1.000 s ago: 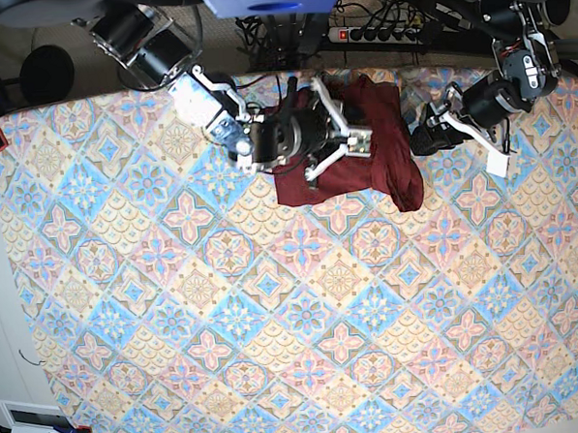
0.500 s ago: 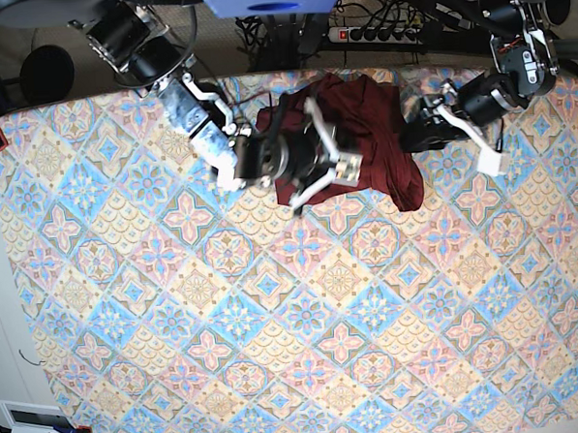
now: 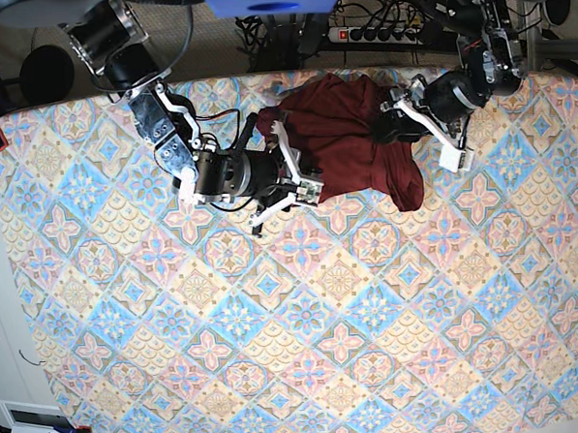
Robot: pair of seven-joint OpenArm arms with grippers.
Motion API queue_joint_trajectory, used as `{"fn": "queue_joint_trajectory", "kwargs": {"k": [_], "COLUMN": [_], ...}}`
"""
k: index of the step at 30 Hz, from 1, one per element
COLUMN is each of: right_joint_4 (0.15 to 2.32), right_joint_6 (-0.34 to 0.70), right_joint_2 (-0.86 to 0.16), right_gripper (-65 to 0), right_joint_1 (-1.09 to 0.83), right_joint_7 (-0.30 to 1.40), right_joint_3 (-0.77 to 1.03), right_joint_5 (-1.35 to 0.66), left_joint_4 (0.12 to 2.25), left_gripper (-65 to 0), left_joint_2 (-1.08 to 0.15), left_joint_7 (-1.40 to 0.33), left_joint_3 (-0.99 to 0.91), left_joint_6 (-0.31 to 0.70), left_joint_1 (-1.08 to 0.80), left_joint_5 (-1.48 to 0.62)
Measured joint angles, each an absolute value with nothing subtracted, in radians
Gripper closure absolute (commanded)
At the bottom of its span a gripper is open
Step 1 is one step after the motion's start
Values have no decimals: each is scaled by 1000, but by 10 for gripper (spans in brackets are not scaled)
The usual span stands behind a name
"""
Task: Layout the t-shirt on the table in an organized manner, then fold the t-shirt properly
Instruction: 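Press and hold the folded bundle with the right gripper, then grasp the bundle's other end with the left gripper and fold it over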
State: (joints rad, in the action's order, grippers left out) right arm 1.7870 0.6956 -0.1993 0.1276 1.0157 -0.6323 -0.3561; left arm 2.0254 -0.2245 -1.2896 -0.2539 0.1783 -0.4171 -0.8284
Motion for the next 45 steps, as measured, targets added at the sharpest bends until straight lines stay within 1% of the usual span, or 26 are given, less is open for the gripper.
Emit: {"fn": "queue_joint_trajectory", "kwargs": {"k": [4,5,7,8,9,10,11,15,20,26,30,37,40,42,45], "right_joint_4": [1787,1787,1787,1787,1787,1787,1787,1787,1787,1787,1788,1789,1788,1788,1788], "right_joint_6": [696,696,695,696,696,696,696,695,697,696,696,696,696,696,696], "right_joint_2": [-200,-202,-203,-202,-199,-199,-198,-202,-200,-200,-200,-200,-199,-198,-198], "right_gripper": [-110,-110,-110,-110,-110,-110,-110,-110,-110,-110,-110,-110,-110,-110,-110], "right_joint_1": [127,127,127,128,128,128,127,128,126,127,127,128,128,128,128], "right_joint_7": [1017,1020,1023,1022,1020,1020,1020,1021,1020,1021,1021,1021,1021,1021,1020], "right_joint_3": [-635,-633,-631,-631,-631,-631,-631,-631,-631,-631,-631,-631,-631,-631,-632], "right_joint_5": [-355,-354,-350,-351,-352,-352,-352,-351,-355,-355,-355,-355,-351,-351,-352], "left_joint_4": [2013,2010,1991,1977,1964,1954,1953,1973,1999,1999,1999,1998,1998,1998,1998], "left_gripper": [-285,-269,-200,-152,-90,-7,0,0,0,0,0,0,0,0,0], "left_joint_2": [-215,-216,-216,-217,-216,-216,-217,-225,-239,-238,-237,-233,-233,-245,-278], "left_joint_7": [-1291,-1290,-1289,-1288,-1290,-1291,-1291,-1289,-1291,-1286,-1287,-1287,-1296,-1303,-1324], "left_joint_3": [-170,-159,-147,-144,-141,-139,-139,-147,-224,-331,-366,-372,-370,-369,-369], "left_joint_6": [182,182,181,182,181,182,184,184,188,189,189,189,191,192,191], "left_joint_1": [-415,-416,-415,-416,-416,-417,-421,-461,-521,-556,-569,-567,-574,-590,-619], "left_joint_5": [-732,-707,-661,-645,-643,-641,-641,-644,-643,-647,-647,-651,-739,-778,-760]}}
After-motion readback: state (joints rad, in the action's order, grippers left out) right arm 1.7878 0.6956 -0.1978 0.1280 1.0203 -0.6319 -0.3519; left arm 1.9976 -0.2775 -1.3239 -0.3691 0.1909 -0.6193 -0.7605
